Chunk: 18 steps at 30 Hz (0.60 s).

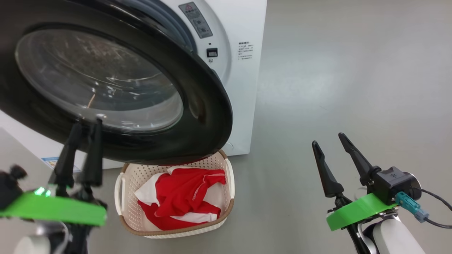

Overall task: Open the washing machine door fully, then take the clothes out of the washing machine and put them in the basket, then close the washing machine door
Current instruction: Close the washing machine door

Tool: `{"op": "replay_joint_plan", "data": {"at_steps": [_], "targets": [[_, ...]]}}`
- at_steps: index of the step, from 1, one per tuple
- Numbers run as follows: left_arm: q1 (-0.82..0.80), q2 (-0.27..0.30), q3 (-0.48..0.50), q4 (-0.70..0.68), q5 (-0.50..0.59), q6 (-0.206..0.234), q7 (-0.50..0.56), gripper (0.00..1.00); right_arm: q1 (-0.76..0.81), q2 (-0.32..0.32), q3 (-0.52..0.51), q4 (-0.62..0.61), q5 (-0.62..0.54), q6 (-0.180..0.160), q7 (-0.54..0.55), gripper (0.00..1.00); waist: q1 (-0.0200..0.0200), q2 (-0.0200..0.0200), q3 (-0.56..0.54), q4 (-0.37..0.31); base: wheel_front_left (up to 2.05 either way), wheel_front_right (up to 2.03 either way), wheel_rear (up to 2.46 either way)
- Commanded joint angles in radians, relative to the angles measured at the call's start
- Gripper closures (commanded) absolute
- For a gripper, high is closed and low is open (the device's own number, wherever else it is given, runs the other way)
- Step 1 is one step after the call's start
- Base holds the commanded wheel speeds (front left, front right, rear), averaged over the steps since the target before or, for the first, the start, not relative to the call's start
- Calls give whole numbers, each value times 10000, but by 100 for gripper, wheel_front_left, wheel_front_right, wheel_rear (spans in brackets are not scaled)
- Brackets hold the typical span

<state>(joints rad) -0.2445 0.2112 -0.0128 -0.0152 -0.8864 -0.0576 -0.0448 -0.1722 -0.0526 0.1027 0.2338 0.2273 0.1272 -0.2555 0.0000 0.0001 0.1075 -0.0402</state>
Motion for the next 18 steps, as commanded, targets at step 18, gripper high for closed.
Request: {"op": "replay_joint_plan", "data": {"at_steps": [18], "targets": [[2068, 1012, -307, 242, 3906, 840, -2001, 0, 889, 24, -527, -802, -103, 35, -63, 0, 0, -1, -926, -100, 0, 0, 0]]}}
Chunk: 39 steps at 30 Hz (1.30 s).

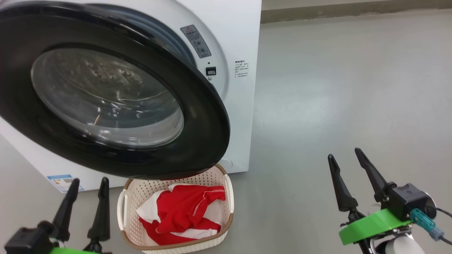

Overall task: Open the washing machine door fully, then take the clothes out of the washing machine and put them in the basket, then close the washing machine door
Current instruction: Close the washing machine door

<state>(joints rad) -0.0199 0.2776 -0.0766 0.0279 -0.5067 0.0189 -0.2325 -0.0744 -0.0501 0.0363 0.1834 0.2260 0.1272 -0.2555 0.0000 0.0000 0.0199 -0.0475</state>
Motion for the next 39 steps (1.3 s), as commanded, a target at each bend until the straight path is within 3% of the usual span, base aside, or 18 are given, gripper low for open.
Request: {"op": "replay_joint_plan", "data": {"at_steps": [1, 12, 39], "targets": [[-100, 384, 331, -174, 262, 118, -155, 0, -36, -1, 122, -316, -89, 35, -63, 0, 0, 0, -79, -36, 0, 0, 0], [358, 385, 334, 128, 1055, 364, -270, 0, 225, -1, 196, -464, -111, 35, -63, 0, 0, 0, -193, -89, 0, 0, 0], [331, -274, 620, 378, 1948, 55, -292, 0, 242, -1, 460, -158, -74, 35, -63, 0, 0, 0, -258, 290, 0, 0, 0]]}}
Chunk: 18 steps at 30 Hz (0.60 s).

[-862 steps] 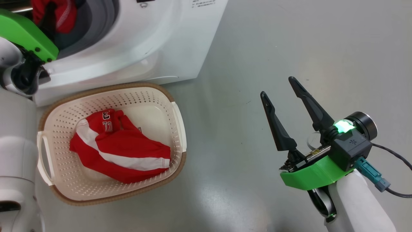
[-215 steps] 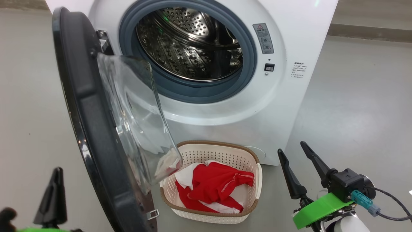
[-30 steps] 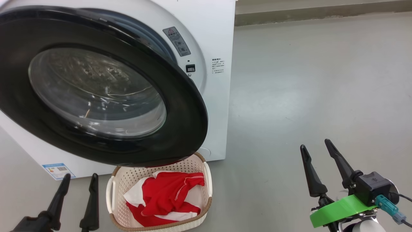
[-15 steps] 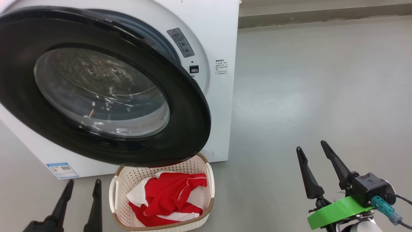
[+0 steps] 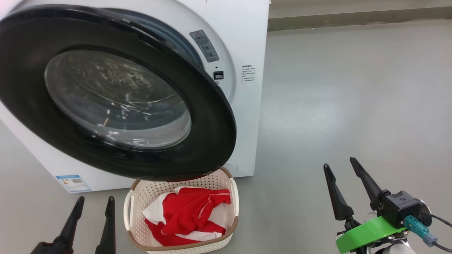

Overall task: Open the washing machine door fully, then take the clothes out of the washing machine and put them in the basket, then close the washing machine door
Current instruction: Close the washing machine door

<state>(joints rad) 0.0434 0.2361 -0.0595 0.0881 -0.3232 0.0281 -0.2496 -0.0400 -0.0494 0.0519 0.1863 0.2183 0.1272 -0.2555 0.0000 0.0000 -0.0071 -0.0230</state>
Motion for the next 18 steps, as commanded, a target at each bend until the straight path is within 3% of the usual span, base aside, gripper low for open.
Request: {"op": "replay_joint_plan", "data": {"at_steps": [1, 4, 5, 6, 7, 8, 18], "targets": [[-314, 116, 454, -233, 145, -39, -121, 0, -139, -8, 320, -147, 12, 35, -63, 0, 0, 0, 26, 92, 0, 0, 0], [-346, 51, 446, -253, 240, -59, -121, 0, -306, -8, 457, 68, -6, 35, -63, 0, 0, 0, 60, 257, 0, 0, 0], [-356, 32, 438, -258, 272, -66, -121, 0, -374, -8, 515, 157, -4, 35, -63, 37, 0, 0, 68, 322, 0, 0, 0], [-362, 14, 430, -260, 297, -72, -121, 0, -456, -8, 561, 229, -1, 35, -63, 64, 0, 0, 76, 389, 0, 0, 0], [-369, 3, 420, -263, 328, -76, -121, 0, -541, -8, 605, 283, 19, 35, -63, 78, 0, 0, 91, 456, 0, 0, 0], [-377, -14, 414, -260, 348, -71, -121, 0, -633, -8, 684, 352, 22, 35, -63, 98, 0, 0, 118, 528, 0, 0, 0], [-534, -42, 173, -512, 513, -11, -49, 0, -1871, -8, 1771, 1544, 392, 35, 29, 100, 0, 0, 415, 1133, 0, 0, 0]]}}
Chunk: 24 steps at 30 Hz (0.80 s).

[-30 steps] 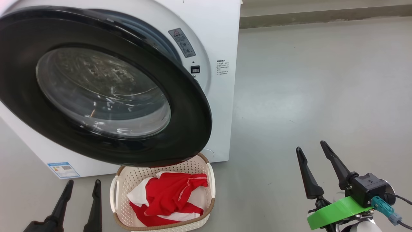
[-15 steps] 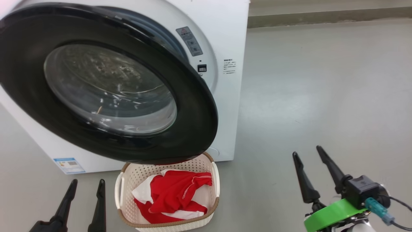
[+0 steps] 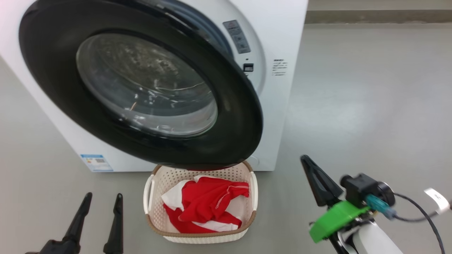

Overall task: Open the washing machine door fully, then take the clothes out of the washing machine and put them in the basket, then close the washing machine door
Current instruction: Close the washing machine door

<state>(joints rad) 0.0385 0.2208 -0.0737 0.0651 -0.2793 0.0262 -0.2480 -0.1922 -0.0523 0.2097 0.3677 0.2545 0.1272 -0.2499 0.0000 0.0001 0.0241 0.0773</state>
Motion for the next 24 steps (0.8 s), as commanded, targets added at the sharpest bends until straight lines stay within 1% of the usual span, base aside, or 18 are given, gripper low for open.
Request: {"op": "replay_joint_plan", "data": {"at_steps": [1, 10, 15, 24], "targets": [[-503, 99, 283, -332, 66, 10, -26, 0, -531, 20, 320, -104, 106, 35, 11, 100, 0, -1, 126, 190, 0, 0, 0], [-727, -50, 51, -605, -87, -8, 169, 0, -2182, 20, 1478, 1107, 913, 35, 286, 100, 0, -1, 450, 639, 0, 0, 0], [-860, -118, -95, -646, -146, -58, 177, 0, -3061, 20, 1627, 1819, 1075, 35, 488, 100, 0, -1, 783, 935, 0, 0, 0], [-1298, -206, -325, -471, -211, -184, 129, 0, -4496, 20, 1705, 2664, 1156, 35, 277, 100, 0, -1, 1617, 1499, 0, 0, 0]]}}
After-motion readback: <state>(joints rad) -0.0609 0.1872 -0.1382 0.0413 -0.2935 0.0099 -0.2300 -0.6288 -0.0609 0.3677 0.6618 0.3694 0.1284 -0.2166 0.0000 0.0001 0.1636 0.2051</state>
